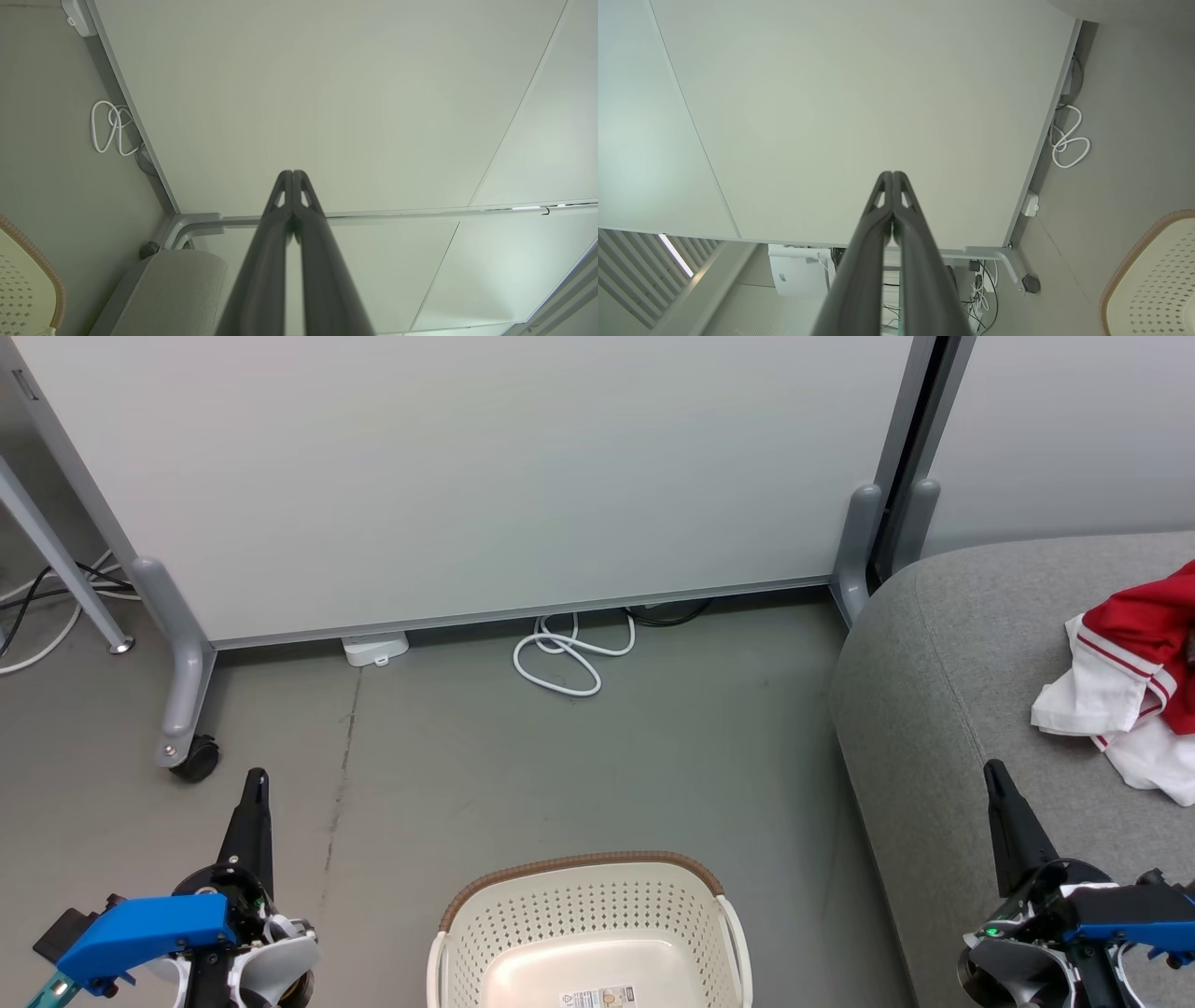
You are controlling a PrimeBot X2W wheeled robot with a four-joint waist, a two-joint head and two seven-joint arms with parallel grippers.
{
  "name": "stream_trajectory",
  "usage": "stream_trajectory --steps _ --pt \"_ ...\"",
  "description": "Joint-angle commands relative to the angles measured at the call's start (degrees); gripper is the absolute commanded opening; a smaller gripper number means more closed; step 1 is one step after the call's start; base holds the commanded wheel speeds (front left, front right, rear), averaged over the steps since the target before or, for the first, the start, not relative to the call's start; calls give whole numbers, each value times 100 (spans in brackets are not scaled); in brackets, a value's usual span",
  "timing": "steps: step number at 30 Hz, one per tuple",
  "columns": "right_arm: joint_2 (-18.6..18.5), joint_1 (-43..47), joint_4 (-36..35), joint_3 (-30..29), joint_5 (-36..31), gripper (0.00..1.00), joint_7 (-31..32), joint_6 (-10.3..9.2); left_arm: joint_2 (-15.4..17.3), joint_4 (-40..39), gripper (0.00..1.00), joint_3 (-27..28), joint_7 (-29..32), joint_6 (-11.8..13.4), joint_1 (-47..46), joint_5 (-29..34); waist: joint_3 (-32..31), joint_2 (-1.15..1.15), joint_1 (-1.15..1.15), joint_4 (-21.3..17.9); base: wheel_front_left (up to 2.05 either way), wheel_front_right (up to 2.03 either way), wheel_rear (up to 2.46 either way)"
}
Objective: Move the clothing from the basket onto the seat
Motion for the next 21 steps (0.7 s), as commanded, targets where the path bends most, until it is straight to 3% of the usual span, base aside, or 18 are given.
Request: stream_trajectory --steps 1,21 --pt "-21 -60 -16 -9 16 0 15 4 -7 -24 0 14 21 -10 -58 -18 0 0 0 0 0 0 0" --pt "-21 -60 -16 -8 16 0 15 4 -6 -24 0 13 20 -10 -58 -19 0 0 0 0 0 0 0"
